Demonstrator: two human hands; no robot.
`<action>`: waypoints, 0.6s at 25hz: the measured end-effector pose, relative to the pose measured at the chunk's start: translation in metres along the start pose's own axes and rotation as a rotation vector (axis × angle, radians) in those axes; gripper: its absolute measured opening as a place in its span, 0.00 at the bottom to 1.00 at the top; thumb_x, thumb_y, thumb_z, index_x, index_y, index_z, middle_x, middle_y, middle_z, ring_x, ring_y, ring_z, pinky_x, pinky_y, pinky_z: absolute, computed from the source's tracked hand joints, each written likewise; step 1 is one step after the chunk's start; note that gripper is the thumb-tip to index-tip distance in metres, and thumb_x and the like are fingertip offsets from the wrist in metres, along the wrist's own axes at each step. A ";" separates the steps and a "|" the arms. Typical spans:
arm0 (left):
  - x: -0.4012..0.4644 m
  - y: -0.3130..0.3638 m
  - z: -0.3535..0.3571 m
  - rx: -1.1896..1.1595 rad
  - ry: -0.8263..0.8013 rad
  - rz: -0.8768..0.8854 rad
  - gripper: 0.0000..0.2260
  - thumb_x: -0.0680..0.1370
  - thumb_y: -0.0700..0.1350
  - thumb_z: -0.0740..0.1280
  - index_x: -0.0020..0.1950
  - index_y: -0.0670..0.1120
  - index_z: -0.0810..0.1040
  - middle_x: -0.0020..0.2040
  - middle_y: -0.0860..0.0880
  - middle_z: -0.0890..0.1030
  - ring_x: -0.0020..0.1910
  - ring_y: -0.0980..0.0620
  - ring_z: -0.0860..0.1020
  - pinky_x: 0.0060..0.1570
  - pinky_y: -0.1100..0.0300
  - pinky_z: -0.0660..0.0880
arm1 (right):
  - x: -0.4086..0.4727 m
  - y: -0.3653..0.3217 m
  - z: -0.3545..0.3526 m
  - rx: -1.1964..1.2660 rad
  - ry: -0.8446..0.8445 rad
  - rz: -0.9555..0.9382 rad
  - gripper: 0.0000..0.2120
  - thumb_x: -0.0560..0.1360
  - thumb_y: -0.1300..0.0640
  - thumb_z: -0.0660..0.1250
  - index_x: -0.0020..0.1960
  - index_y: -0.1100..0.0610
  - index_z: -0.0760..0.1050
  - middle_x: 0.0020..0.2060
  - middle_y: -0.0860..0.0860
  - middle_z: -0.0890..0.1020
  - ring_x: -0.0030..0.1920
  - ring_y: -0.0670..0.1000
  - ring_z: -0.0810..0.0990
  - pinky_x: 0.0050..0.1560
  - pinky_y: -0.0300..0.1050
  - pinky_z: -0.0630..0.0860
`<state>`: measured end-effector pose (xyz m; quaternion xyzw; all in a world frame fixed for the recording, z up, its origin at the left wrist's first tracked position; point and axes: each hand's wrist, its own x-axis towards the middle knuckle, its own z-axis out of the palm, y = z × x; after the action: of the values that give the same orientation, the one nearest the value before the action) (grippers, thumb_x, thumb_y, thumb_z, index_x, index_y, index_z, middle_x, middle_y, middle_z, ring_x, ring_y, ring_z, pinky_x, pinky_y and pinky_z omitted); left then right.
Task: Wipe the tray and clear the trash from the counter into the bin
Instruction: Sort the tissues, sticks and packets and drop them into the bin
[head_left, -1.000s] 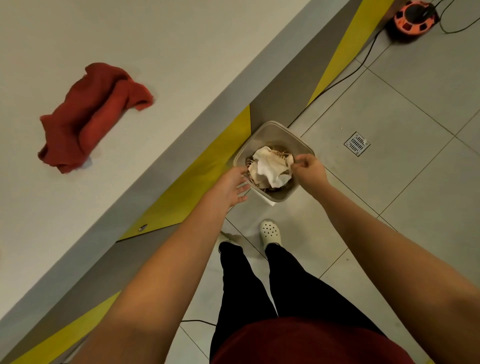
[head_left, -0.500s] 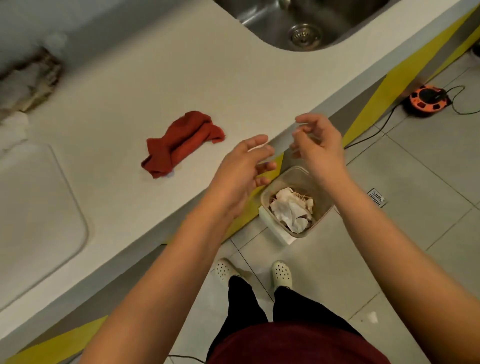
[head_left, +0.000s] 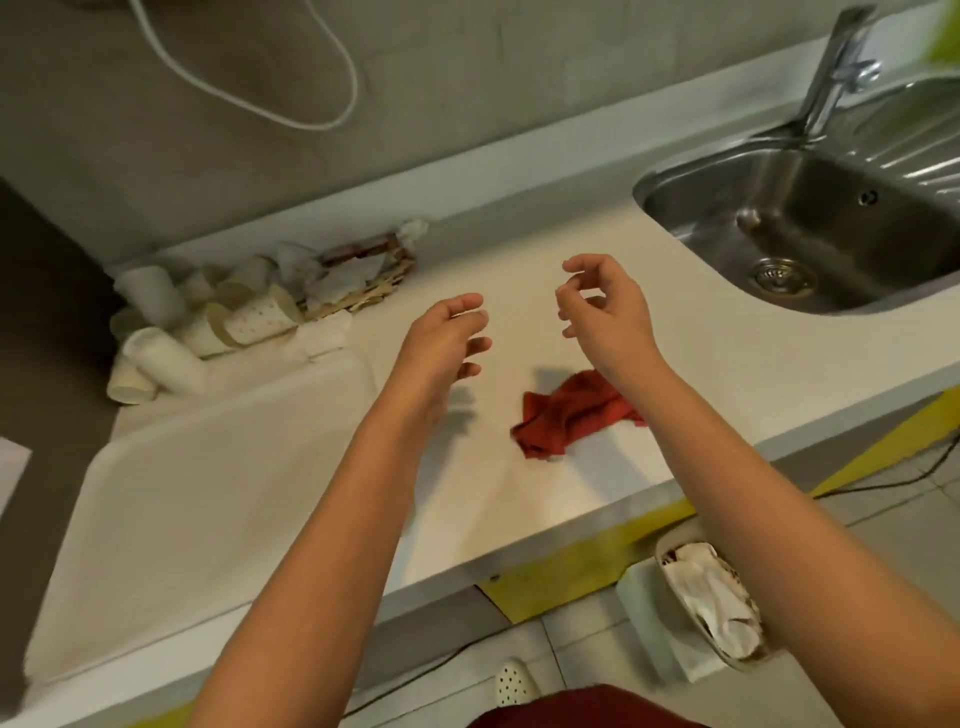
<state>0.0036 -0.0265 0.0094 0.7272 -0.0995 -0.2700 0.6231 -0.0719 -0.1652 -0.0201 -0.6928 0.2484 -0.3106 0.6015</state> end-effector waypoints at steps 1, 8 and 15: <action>0.006 0.003 -0.018 -0.008 0.028 0.005 0.06 0.77 0.41 0.64 0.47 0.53 0.75 0.44 0.53 0.78 0.39 0.54 0.77 0.35 0.62 0.70 | 0.006 -0.002 0.018 -0.019 -0.029 -0.003 0.08 0.74 0.63 0.62 0.51 0.52 0.72 0.38 0.45 0.74 0.37 0.52 0.75 0.42 0.50 0.76; 0.057 0.004 -0.114 -0.004 0.183 0.036 0.06 0.77 0.40 0.63 0.49 0.51 0.75 0.42 0.54 0.76 0.38 0.55 0.76 0.35 0.62 0.70 | 0.028 0.017 0.108 -0.228 -0.217 0.006 0.08 0.75 0.61 0.64 0.52 0.53 0.73 0.47 0.50 0.75 0.34 0.46 0.73 0.36 0.35 0.69; 0.120 0.004 -0.158 0.168 0.360 0.032 0.06 0.77 0.39 0.63 0.48 0.48 0.79 0.46 0.49 0.79 0.47 0.53 0.74 0.45 0.61 0.71 | 0.088 0.044 0.146 -0.488 -0.306 0.007 0.11 0.76 0.59 0.64 0.58 0.57 0.75 0.54 0.54 0.75 0.45 0.51 0.74 0.48 0.42 0.69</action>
<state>0.1862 0.0500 -0.0065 0.8116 -0.0204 -0.1163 0.5722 0.0961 -0.1361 -0.0644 -0.8551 0.2244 -0.1315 0.4485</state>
